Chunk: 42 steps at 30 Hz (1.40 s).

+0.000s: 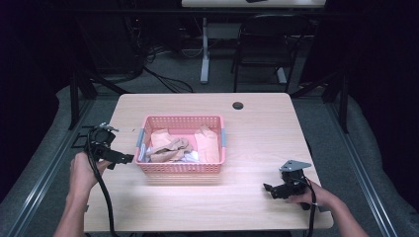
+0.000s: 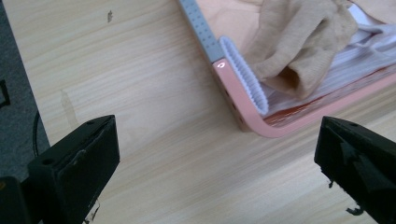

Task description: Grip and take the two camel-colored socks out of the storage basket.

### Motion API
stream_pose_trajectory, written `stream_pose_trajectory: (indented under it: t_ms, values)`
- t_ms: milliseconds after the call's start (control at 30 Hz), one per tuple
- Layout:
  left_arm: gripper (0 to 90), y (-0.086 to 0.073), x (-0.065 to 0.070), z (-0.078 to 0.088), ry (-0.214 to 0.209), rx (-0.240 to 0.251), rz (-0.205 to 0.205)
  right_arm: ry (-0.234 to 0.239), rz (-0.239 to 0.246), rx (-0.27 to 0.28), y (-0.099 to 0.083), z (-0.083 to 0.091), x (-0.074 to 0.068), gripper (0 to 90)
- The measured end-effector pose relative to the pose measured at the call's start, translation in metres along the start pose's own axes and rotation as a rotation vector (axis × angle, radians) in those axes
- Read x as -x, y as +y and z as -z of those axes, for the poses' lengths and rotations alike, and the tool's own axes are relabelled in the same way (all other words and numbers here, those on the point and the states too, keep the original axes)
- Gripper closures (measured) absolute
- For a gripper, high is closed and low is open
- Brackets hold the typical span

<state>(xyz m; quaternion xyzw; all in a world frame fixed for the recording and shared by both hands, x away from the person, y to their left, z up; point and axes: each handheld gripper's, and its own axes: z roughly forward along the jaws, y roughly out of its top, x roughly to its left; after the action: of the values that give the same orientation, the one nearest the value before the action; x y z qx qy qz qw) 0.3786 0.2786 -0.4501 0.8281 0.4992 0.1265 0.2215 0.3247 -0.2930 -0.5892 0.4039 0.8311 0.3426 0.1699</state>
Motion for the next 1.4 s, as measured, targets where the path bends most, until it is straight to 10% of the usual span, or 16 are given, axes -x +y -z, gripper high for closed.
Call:
stream_pose_trajectory:
  t_ms: [800, 1033, 1400]
  values:
    - [5.6, 0.081, 0.052, -0.053, -0.111, -0.075, -0.182, 0.001, 0.0, 0.0, 0.0, 0.0, 0.0, 0.0]
    - [14.4, 0.09, 0.059, -0.082, -0.144, -0.131, -0.175, 0.0, 0.0, 0.0, 0.0, 0.0, 0.0, 0.0]
    - [40.7, 0.092, 0.052, -0.117, -0.062, -0.198, -0.115, 0.001, 0.0, 0.0, 0.0, 0.0, 0.0, 0.0]
